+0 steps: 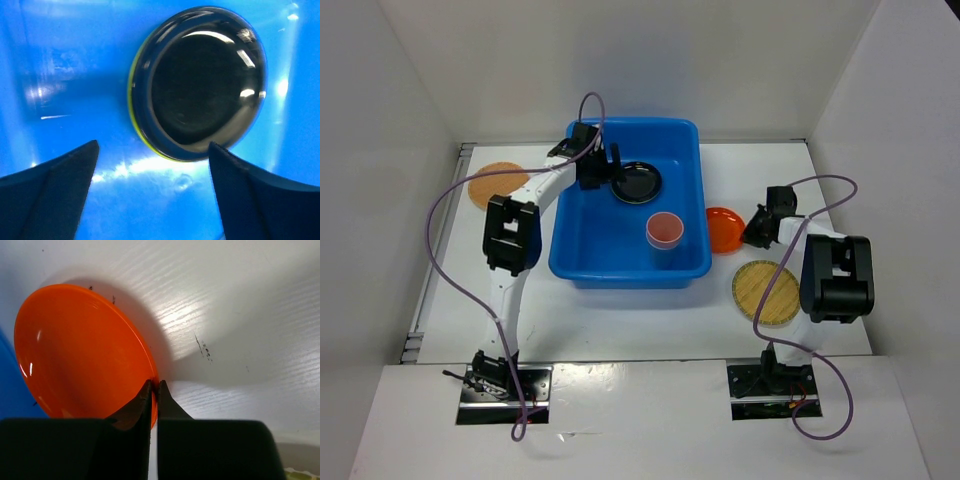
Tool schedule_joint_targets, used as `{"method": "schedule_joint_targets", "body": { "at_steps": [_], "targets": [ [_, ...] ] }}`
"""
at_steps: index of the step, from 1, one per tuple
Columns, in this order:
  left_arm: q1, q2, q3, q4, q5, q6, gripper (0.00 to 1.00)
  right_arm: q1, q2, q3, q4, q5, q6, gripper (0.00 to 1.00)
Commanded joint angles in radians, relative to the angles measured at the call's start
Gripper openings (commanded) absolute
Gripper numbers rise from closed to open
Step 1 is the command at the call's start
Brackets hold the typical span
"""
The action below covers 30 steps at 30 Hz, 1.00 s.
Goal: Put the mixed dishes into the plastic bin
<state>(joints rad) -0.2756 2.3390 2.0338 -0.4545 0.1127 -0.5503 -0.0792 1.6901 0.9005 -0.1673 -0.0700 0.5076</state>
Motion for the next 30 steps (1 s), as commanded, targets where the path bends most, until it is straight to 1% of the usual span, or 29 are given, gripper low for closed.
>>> {"method": "schedule_joint_targets", "body": {
  "at_steps": [1,2,4,6,10,11,12,15,17,18,19,20,22,23,24,25,26,27,28,30],
  "targets": [
    [-0.019,-0.139,0.107,0.002,-0.027,0.049,0.98,-0.001,0.043,0.024,-0.044,0.030,-0.024,0.00],
    [-0.019,-0.153,0.130,-0.022,-0.040,0.058,1.00,-0.001,0.043,0.025,-0.044,0.030,-0.015,0.00],
    [-0.037,-0.165,0.176,-0.050,-0.054,0.076,1.00,-0.001,0.019,0.025,-0.055,0.058,-0.001,0.00],
    [-0.037,-0.188,0.207,-0.072,-0.054,0.089,1.00,-0.001,-0.038,0.035,-0.086,0.105,0.015,0.00],
    [-0.037,-0.268,0.209,-0.082,-0.099,0.108,1.00,0.010,-0.197,0.044,-0.130,0.170,0.060,0.00],
    [-0.037,-0.280,0.198,-0.091,-0.119,0.119,1.00,0.010,-0.269,0.044,-0.130,0.183,0.071,0.00],
    [-0.037,-0.296,0.198,-0.092,-0.129,0.119,1.00,0.010,-0.303,0.044,-0.142,0.206,0.071,0.00],
    [-0.027,-0.349,0.180,-0.092,-0.181,0.141,1.00,0.032,-0.427,0.044,-0.172,0.230,0.097,0.00],
    [0.008,-0.392,0.119,-0.082,-0.194,0.132,1.00,0.067,-0.489,0.044,-0.181,0.255,0.127,0.00],
    [0.019,-0.406,0.093,-0.082,-0.209,0.132,1.00,0.082,-0.550,0.044,-0.181,0.275,0.138,0.00],
    [0.030,-0.437,0.065,-0.067,-0.209,0.122,1.00,0.117,-0.579,0.034,-0.172,0.324,0.158,0.00],
    [0.062,-0.452,-0.007,-0.049,-0.209,0.110,1.00,0.131,-0.607,0.034,-0.172,0.349,0.158,0.00],
    [0.096,-0.504,-0.102,0.000,-0.264,0.095,1.00,0.169,-0.690,0.034,-0.182,0.410,0.183,0.00],
    [0.142,-0.521,-0.151,0.013,-0.286,0.086,1.00,0.183,-0.716,0.044,-0.182,0.424,0.183,0.00],
    [0.169,-0.550,-0.244,0.034,-0.310,0.075,1.00,0.196,-0.766,0.044,-0.170,0.424,0.183,0.00],
    [0.199,-0.563,-0.288,0.045,-0.311,0.057,1.00,0.206,-0.786,0.044,-0.158,0.424,0.183,0.00],
    [0.228,-0.575,-0.331,0.054,-0.311,0.046,1.00,0.232,-0.803,0.044,-0.108,0.424,0.183,0.00],
    [0.277,-0.598,-0.369,0.083,-0.311,0.036,1.00,0.245,-0.816,0.044,-0.085,0.424,0.174,0.00],
    [0.294,-0.609,-0.433,0.100,-0.320,0.021,1.00,0.255,-0.816,0.054,-0.063,0.424,0.161,0.00],
    [0.315,-0.630,-0.472,0.128,-0.355,0.003,1.00,0.278,-0.799,0.077,-0.011,0.411,0.152,0.00]
  ]
}}
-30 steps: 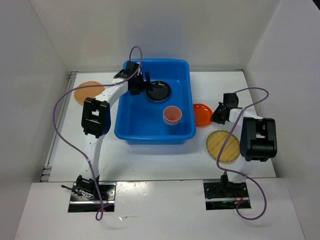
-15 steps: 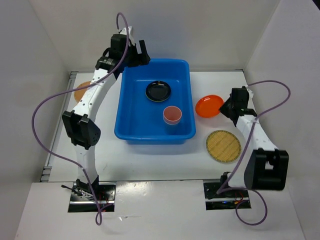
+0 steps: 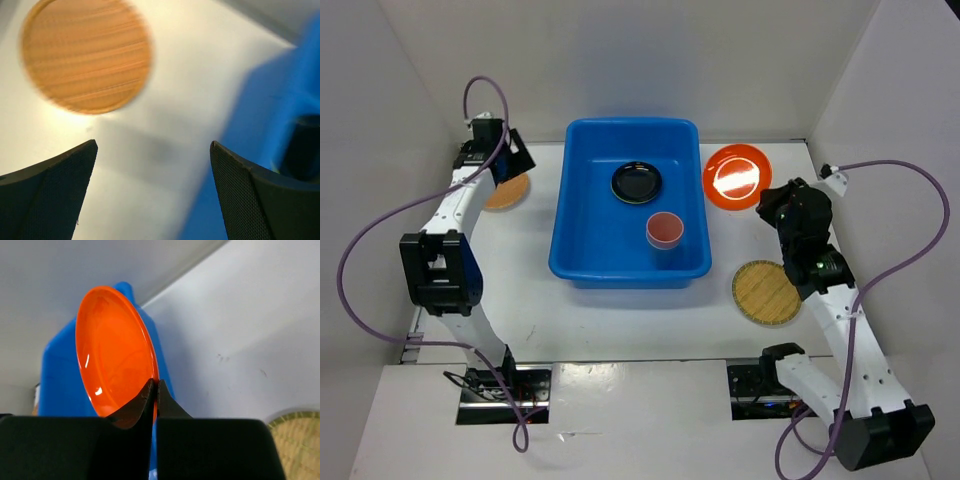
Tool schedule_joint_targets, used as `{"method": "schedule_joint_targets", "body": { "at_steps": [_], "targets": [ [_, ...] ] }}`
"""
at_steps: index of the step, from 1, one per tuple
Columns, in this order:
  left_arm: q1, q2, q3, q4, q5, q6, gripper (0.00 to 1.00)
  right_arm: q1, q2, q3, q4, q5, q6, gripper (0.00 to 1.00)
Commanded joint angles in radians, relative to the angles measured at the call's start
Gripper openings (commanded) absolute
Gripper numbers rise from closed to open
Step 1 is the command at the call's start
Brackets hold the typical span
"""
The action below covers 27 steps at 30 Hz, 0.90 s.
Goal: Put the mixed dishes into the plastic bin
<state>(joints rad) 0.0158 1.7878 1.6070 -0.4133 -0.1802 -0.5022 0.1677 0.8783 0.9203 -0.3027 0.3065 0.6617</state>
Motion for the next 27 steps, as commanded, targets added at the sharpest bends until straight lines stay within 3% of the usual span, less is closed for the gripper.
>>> {"method": "schedule_joint_targets", "body": {
  "at_steps": [1,11,17,27],
  "targets": [
    [0.024,-0.079,-0.062,0.096,-0.083,-0.055,1.00,0.042,0.049,0.086,0.143,0.017,-0.022,0.00],
    [0.064,-0.143,-0.231,0.114,-0.105,-0.137,0.97,0.095,0.428,0.328,0.301,-0.199,-0.160,0.00],
    [0.118,-0.185,-0.375,0.194,-0.125,-0.242,0.97,0.095,0.681,0.489,0.301,-0.339,-0.226,0.00],
    [0.233,-0.193,-0.469,0.294,-0.064,-0.335,0.97,0.124,0.991,0.704,0.280,-0.386,-0.244,0.00]
  ]
}}
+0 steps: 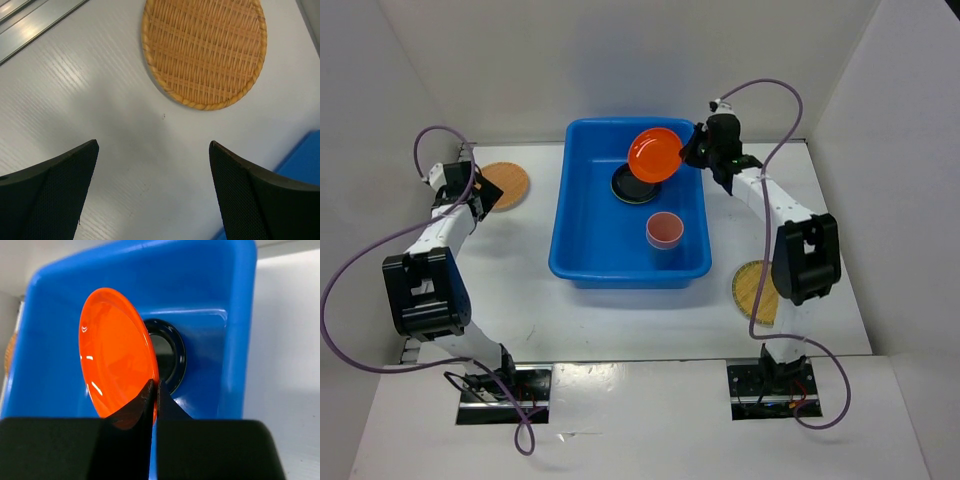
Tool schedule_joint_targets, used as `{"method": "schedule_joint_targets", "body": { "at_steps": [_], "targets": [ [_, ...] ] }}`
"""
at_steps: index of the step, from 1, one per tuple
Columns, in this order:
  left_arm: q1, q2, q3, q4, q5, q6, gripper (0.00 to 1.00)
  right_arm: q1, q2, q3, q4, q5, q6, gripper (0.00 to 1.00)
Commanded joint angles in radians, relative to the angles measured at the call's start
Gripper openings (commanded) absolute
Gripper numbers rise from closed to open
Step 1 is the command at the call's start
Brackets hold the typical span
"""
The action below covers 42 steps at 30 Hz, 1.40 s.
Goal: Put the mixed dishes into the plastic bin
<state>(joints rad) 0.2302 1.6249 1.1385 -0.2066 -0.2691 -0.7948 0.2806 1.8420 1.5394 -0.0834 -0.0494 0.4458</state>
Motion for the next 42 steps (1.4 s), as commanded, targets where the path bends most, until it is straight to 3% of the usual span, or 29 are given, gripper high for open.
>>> {"method": "schedule_joint_targets", "body": {
  "at_steps": [1,15,26,30,31,34,35,38,42],
  "targets": [
    [0.018,-0.016,0.000,0.087,0.037,-0.043,0.97,0.011,0.043,0.096,0.060,-0.041,-0.029,0.00],
    [0.087,0.067,0.009,0.144,0.107,-0.053,0.97,0.022,0.365,0.389,-0.111,-0.099,-0.076,0.00],
    [0.106,0.089,0.009,0.162,0.139,-0.052,0.97,0.040,0.488,0.542,-0.271,-0.095,-0.107,0.00],
    [0.106,0.098,0.009,0.162,0.139,-0.052,0.98,0.040,0.507,0.551,-0.305,-0.118,-0.116,0.19],
    [0.106,0.110,0.009,0.162,0.139,-0.052,0.98,0.040,0.507,0.551,-0.314,-0.109,-0.116,0.36],
    [0.106,0.128,0.018,0.162,0.162,-0.052,0.98,0.040,0.494,0.551,-0.314,-0.080,-0.116,0.60],
    [0.106,0.128,0.018,0.162,0.162,-0.052,0.98,0.040,0.472,0.541,-0.314,-0.069,-0.116,0.74],
    [0.106,0.138,0.018,0.171,0.162,-0.052,0.99,0.040,0.412,0.541,-0.294,-0.049,-0.125,0.84],
    [0.106,0.147,0.018,0.205,0.162,-0.075,0.99,0.040,0.301,0.568,-0.303,0.017,-0.125,0.88]
  ]
}}
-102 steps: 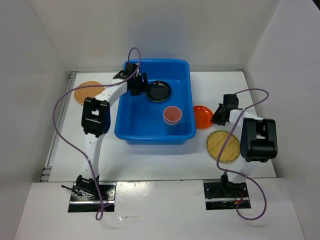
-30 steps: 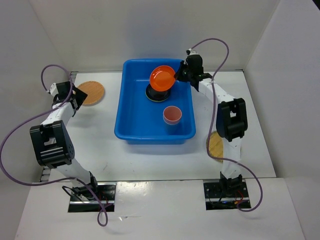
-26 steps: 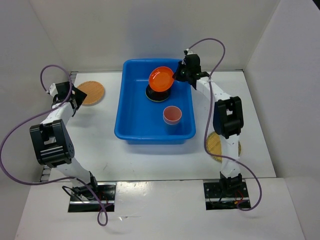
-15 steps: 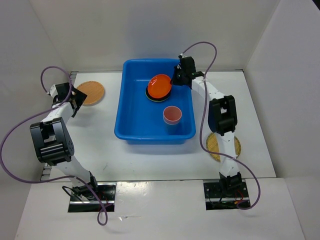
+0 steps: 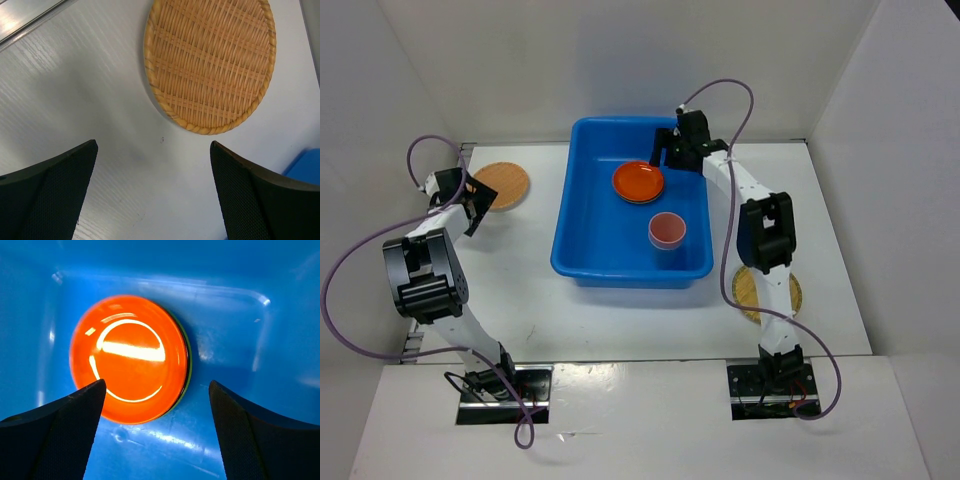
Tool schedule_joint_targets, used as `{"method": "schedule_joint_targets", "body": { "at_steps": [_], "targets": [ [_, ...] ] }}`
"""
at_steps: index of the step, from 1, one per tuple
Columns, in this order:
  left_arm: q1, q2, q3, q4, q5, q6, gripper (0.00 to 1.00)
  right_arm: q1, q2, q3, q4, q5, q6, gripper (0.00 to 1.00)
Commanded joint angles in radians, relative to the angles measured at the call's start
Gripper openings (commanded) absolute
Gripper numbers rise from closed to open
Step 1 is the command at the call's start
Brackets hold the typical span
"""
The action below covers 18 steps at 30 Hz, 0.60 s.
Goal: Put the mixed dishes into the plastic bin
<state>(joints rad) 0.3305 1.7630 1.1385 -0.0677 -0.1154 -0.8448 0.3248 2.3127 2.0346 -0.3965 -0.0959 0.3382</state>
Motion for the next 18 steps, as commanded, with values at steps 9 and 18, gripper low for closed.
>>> {"method": "schedule_joint_targets", "body": {
  "at_steps": [9,18],
  "targets": [
    [0.005,0.093,0.027,0.114,0.008,-0.069,0.97,-0.004,-0.603,-0.170,0.081,0.332,0.041,0.93],
    [0.005,0.162,0.058,0.155,0.017,-0.100,0.96,-0.081,-1.056,-0.830,0.065,0.521,0.364,0.97]
  ]
}}
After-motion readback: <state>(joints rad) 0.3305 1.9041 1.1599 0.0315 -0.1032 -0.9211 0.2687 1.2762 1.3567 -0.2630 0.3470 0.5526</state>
